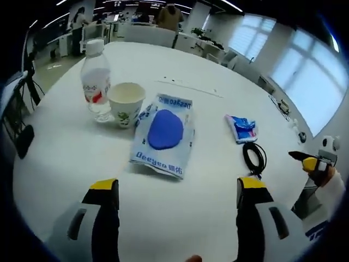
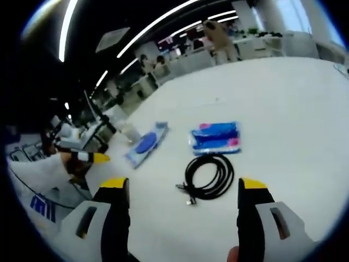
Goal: Arrange the tabletop items into an orderly group along one side of the table until the central work area is clear of visible clutter.
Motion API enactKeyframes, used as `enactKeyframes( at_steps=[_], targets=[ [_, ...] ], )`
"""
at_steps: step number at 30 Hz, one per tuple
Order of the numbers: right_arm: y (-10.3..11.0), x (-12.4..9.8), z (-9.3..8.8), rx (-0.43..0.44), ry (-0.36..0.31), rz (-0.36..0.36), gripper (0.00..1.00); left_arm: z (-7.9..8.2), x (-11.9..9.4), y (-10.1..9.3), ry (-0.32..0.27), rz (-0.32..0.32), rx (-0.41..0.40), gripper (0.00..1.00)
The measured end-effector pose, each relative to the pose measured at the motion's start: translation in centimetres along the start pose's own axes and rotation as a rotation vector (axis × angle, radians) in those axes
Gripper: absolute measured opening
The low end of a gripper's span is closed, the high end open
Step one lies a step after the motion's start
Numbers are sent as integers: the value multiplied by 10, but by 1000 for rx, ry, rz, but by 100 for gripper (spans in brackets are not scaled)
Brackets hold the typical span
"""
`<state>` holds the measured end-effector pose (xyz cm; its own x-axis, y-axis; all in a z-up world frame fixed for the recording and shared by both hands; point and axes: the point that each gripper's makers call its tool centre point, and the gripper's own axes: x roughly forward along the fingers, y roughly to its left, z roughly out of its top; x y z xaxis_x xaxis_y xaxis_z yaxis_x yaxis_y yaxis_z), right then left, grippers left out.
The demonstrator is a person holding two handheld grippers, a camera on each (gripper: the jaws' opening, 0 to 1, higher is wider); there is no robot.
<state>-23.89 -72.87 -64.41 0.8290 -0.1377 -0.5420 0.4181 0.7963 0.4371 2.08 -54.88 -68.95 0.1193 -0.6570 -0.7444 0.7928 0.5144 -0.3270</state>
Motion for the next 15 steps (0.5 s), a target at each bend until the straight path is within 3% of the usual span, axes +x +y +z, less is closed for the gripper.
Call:
enactKeyframes(
  at_steps=[9,15],
  targets=[
    [-4,-21,-7,43,-42,-30,79,-9,-2,16,-18,-3,-95,86],
    [-13,-28,-16,103,-71,-58,77,-4,2,12,-75,-72,-202,79]
  ],
)
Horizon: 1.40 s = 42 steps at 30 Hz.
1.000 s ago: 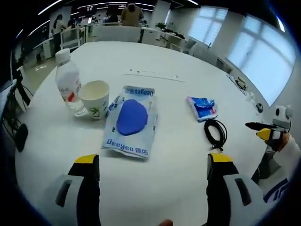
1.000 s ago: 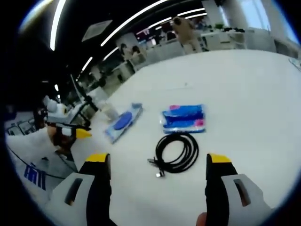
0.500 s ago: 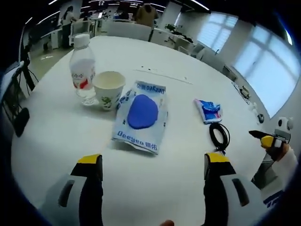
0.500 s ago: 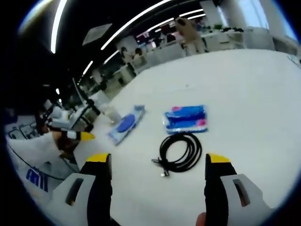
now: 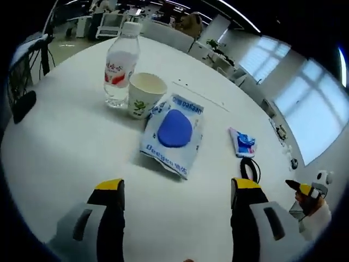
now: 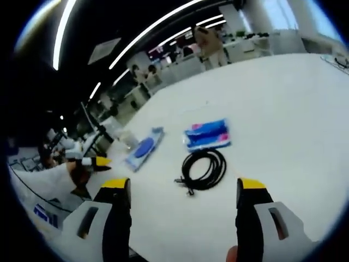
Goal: Arrange the tabletop items into an orderly group along one side of the table until the central work area is clear of visible clutter.
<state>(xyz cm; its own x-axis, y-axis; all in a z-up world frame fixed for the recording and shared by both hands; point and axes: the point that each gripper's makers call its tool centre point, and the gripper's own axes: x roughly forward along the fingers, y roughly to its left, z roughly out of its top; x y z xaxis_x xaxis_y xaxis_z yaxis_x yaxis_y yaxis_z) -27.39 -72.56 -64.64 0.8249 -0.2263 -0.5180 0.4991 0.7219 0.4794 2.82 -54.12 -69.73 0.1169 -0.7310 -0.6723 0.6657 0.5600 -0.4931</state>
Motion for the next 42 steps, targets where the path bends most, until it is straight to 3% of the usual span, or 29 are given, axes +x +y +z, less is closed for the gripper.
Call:
enactKeyframes(
  at_steps=[5,9,12,15,21,25,28,33,37,42],
  targets=[
    [-8,-6,-12,63,-23,-26,76,-3,6,2,5,7,-35,76],
    [-8,-9,-25,74,-1,-39,71,-5,14,-1,10,-7,-71,68],
    [-11,-14,-31,87,-21,-62,68,0,23,-1,-16,-1,-161,66],
    [-13,-18,-33,112,-49,-75,66,3,31,-5,-24,-11,-197,65],
    [-19,-24,-37,114,-70,-114,61,5,49,3,-19,70,-232,64],
    [-20,-27,-36,118,-87,-117,59,6,59,3,-29,95,-241,52],
    [-22,-27,-39,131,-84,-115,55,4,67,0,-28,90,-276,52],
    [-23,-28,-48,161,-82,-107,54,0,69,7,-28,146,-288,29],
    [-18,-28,-58,144,-48,-102,52,-5,77,9,-5,135,-278,26],
    [-14,-29,-67,162,-31,-90,51,-4,77,15,-14,150,-280,8]
  ],
)
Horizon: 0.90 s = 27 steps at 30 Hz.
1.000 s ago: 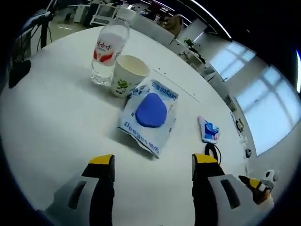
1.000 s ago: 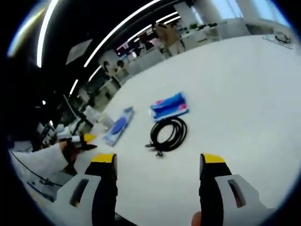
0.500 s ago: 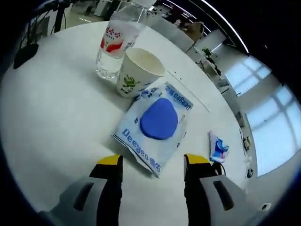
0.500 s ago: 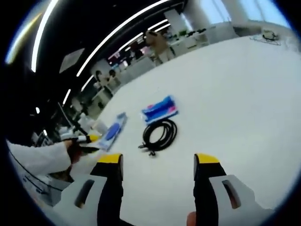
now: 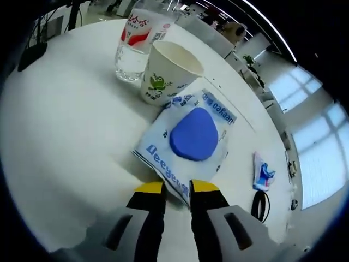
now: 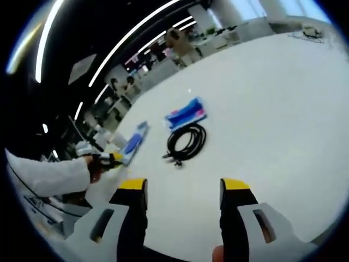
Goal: Arrange the tabletop items into an orderly group along one side of the table until the central work area is clear of visible clutter.
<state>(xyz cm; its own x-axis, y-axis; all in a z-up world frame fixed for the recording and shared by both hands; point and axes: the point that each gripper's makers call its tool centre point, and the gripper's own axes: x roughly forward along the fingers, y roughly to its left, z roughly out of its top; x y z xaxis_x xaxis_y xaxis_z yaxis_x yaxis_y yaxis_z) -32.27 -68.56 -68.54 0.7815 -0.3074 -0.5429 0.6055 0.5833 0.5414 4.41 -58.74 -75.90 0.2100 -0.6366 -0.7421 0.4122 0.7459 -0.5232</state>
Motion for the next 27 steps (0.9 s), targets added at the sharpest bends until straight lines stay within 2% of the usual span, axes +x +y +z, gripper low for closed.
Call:
enactKeyframes(
  at_steps=[3,6,9,11,14,16,19,20,21,22,23,24,27],
  targets=[
    [1,2,-3,-5,17,1,51,-5,2,-2,19,-20,-10,3],
    [5,6,-3,-16,26,5,50,-3,0,-4,11,-27,8,0],
    [12,14,2,-27,30,19,50,0,-4,-7,4,-48,-10,0],
    [18,20,5,-33,31,34,49,3,-8,-12,-1,-82,-18,0],
    [31,36,8,-55,49,58,48,13,-17,-22,-28,-129,40,0],
    [43,48,9,-49,64,97,48,16,-24,-29,-34,-169,29,0],
    [71,67,10,18,85,190,49,21,-33,-34,-48,-207,13,0],
    [75,69,10,30,88,200,50,21,-36,-36,-48,-221,11,0],
    [92,79,11,63,95,248,50,20,-39,-37,-49,-235,10,0],
    [97,81,10,72,98,265,51,20,-44,-39,-51,-249,10,0],
    [114,89,8,121,120,315,53,18,-49,-43,-47,-279,-4,0],
    [122,94,4,154,145,334,55,17,-53,-47,-48,-303,-15,0],
    [168,116,3,314,171,454,62,9,-70,-60,-51,-377,-15,0]
  ],
)
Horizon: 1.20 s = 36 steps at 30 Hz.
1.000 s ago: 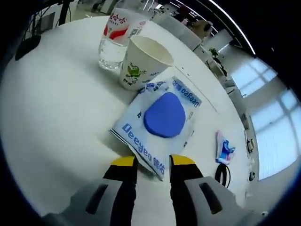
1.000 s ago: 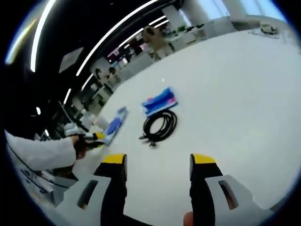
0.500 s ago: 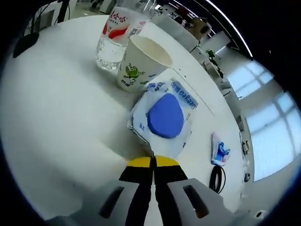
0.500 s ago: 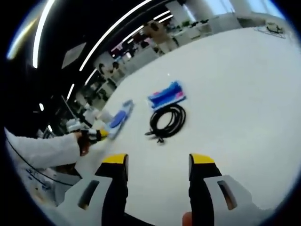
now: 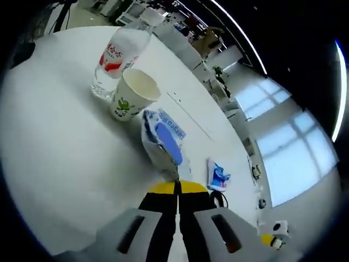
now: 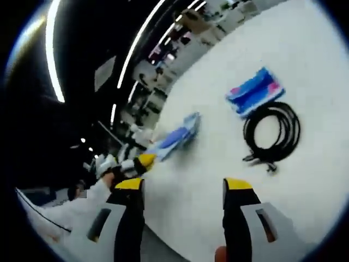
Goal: Arrange the tabletop items into an orderly group along one side of the table until the central work area is clear of visible clutter.
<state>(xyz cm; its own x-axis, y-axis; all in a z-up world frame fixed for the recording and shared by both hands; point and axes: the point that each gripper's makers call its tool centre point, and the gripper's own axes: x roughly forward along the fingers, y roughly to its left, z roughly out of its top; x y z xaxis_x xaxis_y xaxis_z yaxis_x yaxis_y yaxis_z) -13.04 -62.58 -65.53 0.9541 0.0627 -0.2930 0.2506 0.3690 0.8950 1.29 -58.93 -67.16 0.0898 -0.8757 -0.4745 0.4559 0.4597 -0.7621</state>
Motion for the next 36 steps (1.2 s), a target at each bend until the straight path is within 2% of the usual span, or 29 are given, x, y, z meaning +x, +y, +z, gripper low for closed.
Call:
enactKeyframes(
  at_steps=[1,3,4,5,7,10,13,16,18,21,24,26,29,30,32,36],
  targets=[
    [16,17,-5,62,13,74,64,-5,-5,-7,12,-30,-7,0],
    [32,42,-13,168,39,131,66,-12,-15,-17,19,-66,-13,0],
    [35,51,-15,189,50,143,66,-15,-19,-20,22,-77,-15,0],
    [39,62,-17,197,55,154,66,-19,-24,-28,30,-111,-23,0],
    [42,76,-16,192,59,155,67,-26,-34,-35,40,-135,-17,0],
    [48,83,-9,198,50,168,67,-31,-49,-47,51,-190,-28,0],
    [50,83,-2,209,40,174,67,-33,-61,-56,54,-227,-17,0],
    [50,77,5,190,37,180,67,-38,-79,-68,79,-295,-23,0],
    [44,72,13,167,18,167,66,-44,-90,-77,110,-338,-16,0],
    [36,63,25,178,-15,160,62,-50,-104,-86,129,-390,21,0],
    [27,52,38,159,-37,144,53,-56,-116,-90,142,-426,58,0],
    [30,45,38,111,-16,162,36,-59,-120,-91,152,-440,84,0],
    [32,37,37,23,18,169,17,-59,-125,-92,161,-457,118,0],
    [33,33,35,-34,43,169,14,-57,-126,-92,160,-460,119,0],
    [38,27,32,-58,64,170,11,-54,-128,-87,170,-457,124,0],
    [48,20,36,-104,47,184,7,-46,-124,-76,173,-409,176,0]
  ],
)
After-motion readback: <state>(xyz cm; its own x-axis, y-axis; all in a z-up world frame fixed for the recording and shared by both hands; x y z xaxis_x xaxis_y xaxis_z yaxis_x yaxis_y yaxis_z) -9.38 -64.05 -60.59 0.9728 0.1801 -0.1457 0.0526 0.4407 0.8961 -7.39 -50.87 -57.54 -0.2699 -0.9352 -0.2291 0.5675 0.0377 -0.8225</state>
